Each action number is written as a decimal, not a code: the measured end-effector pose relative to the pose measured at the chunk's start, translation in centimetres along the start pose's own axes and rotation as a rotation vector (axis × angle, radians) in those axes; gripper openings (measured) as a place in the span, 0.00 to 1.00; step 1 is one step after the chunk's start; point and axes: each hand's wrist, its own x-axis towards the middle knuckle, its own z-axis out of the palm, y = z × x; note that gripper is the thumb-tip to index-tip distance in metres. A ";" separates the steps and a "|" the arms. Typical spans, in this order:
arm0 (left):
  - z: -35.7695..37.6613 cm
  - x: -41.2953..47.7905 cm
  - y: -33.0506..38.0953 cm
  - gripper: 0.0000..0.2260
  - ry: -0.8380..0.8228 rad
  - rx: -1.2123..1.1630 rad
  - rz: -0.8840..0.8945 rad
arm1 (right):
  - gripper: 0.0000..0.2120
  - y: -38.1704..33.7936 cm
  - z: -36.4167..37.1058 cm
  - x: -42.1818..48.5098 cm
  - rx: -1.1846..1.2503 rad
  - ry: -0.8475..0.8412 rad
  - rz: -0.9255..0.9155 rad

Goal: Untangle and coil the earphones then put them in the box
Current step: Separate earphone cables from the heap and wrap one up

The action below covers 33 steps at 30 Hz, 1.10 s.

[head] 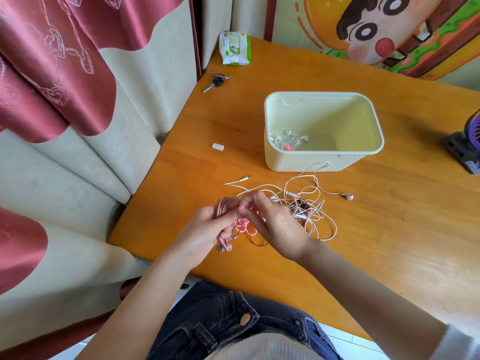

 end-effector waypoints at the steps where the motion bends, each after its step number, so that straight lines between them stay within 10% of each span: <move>1: 0.1 0.0 0.0 0.07 0.012 0.011 -0.001 | 0.06 -0.1 0.2 0.0 0.003 -0.001 0.004; 33: 0.5 -0.1 -0.2 0.04 0.343 0.305 0.195 | 0.04 -0.5 -0.1 0.2 0.029 0.196 0.296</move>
